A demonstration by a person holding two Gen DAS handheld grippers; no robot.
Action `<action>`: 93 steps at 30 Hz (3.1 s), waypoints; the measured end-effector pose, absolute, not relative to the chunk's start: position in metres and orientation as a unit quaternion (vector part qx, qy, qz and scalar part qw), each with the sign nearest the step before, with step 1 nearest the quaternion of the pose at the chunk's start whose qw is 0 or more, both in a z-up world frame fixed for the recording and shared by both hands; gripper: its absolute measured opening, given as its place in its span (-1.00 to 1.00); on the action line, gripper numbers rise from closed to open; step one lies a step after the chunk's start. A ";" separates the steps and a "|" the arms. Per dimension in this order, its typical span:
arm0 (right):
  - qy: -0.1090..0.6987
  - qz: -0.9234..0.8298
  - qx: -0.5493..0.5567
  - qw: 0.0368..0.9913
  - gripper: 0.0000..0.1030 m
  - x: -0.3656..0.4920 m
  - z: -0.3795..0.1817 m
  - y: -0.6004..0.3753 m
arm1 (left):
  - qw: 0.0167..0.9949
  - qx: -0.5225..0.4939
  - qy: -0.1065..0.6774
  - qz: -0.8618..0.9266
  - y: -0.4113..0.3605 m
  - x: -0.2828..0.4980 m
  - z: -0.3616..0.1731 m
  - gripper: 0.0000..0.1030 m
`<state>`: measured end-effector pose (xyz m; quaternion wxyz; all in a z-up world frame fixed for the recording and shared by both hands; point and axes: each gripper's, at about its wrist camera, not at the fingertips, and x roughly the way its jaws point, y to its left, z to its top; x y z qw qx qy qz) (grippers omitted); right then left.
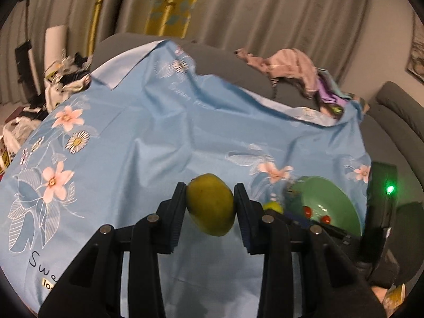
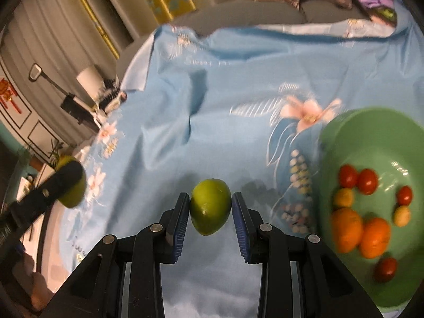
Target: Organize fruits
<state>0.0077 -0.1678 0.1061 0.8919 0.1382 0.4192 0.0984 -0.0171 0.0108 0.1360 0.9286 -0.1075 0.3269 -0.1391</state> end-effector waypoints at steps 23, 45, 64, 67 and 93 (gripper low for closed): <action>0.345 -0.083 0.171 0.919 -0.33 -0.033 0.142 -0.317 | 0.898 -0.046 0.350 -0.263 -0.151 -0.017 0.131 -0.29; 0.434 -0.117 0.170 0.877 -0.33 -0.017 0.100 -0.347 | 0.866 -0.002 0.413 -0.282 -0.208 0.002 0.080 -0.29; 0.436 -0.131 0.171 0.874 -0.31 -0.017 0.101 -0.351 | 0.854 -0.013 0.435 -0.286 -0.210 0.008 0.074 -0.27; 0.418 -0.128 0.173 0.882 -0.09 -0.022 0.109 -0.351 | 0.857 -0.025 0.421 -0.296 -0.204 0.003 0.084 0.02; 0.360 -0.149 0.166 0.906 0.35 -0.043 0.140 -0.351 | 0.902 -0.020 0.329 -0.279 -0.176 -0.026 0.135 0.99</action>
